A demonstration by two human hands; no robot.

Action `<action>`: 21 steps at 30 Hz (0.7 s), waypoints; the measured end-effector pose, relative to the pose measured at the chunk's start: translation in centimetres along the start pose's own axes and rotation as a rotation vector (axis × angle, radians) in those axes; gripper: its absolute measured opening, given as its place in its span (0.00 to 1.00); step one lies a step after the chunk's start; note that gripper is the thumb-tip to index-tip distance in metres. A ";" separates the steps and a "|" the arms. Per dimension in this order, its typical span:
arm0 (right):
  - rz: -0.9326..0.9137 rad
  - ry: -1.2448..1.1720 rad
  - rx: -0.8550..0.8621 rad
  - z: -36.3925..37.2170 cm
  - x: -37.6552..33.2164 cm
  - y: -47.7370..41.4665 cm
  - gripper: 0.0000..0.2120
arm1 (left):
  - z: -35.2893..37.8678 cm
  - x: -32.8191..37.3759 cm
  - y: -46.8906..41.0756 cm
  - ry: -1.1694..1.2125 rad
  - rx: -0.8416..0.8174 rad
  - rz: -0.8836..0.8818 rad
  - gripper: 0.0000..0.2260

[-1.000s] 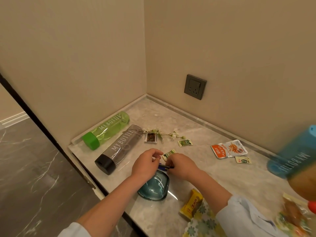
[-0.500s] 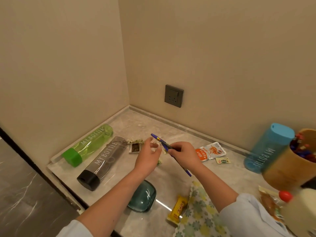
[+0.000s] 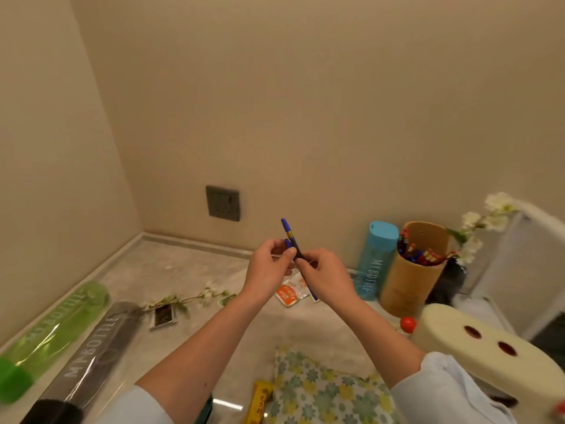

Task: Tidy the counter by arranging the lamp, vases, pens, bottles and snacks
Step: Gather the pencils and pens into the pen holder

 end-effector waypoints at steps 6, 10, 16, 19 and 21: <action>0.067 0.238 0.097 -6.2 4.1 1.4 0.10 | 7.2 3.5 -0.5 0.044 -0.122 0.115 0.03; 0.106 0.316 0.173 -10.7 5.7 2.3 0.09 | 12.6 5.7 -0.4 0.027 -0.250 0.167 0.05; 0.149 0.397 0.306 -17.8 7.0 2.2 0.10 | 18.9 10.5 -0.7 -0.030 -0.382 0.331 0.06; 0.172 0.409 0.384 -20.7 7.5 1.9 0.09 | 21.0 12.8 -0.8 -0.081 -0.403 0.453 0.06; 0.185 0.386 0.443 -22.0 8.2 1.6 0.09 | 22.2 13.4 -1.0 -0.150 -0.411 0.524 0.06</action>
Point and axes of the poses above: each hand's wrist, its own y-axis away from the middle knuckle, its own z-axis out of the palm, x = y × z, the point moved 9 cm from there along -y, towards the middle knuckle, and after that the axes turned 7 degrees about y, right-handed, at the moved point
